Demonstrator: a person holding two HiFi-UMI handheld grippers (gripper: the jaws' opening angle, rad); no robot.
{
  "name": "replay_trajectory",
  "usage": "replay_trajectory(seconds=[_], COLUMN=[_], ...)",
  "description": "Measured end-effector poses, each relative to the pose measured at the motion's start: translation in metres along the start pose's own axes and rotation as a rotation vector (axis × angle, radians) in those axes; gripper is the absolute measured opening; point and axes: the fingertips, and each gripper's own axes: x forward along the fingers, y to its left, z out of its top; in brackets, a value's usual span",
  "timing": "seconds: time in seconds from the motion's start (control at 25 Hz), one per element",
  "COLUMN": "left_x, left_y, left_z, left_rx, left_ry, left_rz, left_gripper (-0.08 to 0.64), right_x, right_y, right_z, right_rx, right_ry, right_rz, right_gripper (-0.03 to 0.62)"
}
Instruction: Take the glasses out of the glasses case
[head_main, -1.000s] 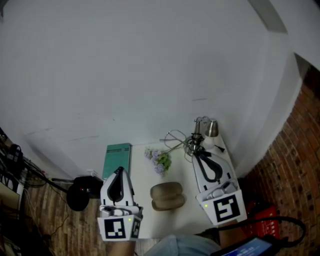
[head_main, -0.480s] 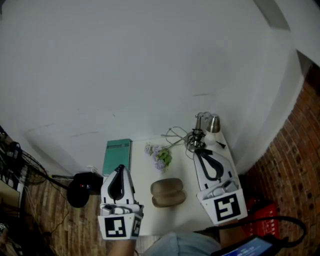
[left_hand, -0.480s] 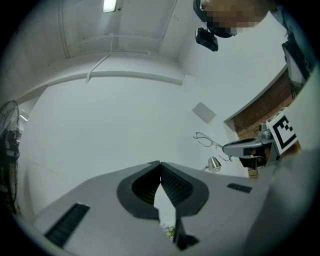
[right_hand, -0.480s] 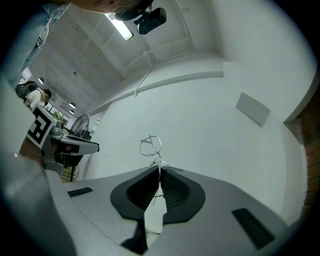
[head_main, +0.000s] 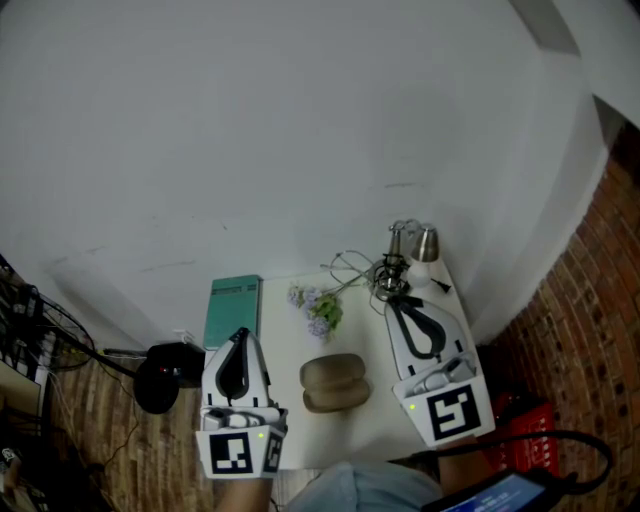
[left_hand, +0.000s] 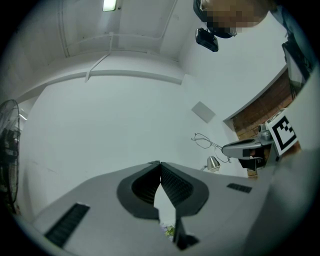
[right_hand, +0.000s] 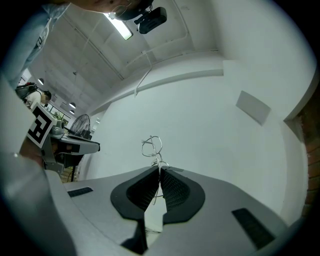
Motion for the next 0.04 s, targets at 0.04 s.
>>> replay_trajectory(seconds=[0.04], left_x=[-0.0003], left_y=[-0.0004], left_z=[0.0], left_rx=[0.0], left_ry=[-0.001], left_rz=[0.001], left_gripper=[0.006], right_x=[0.0], right_y=[0.0], right_z=[-0.0002], right_rx=[-0.001], right_ry=[-0.001], right_rz=[0.001], right_gripper=[0.031])
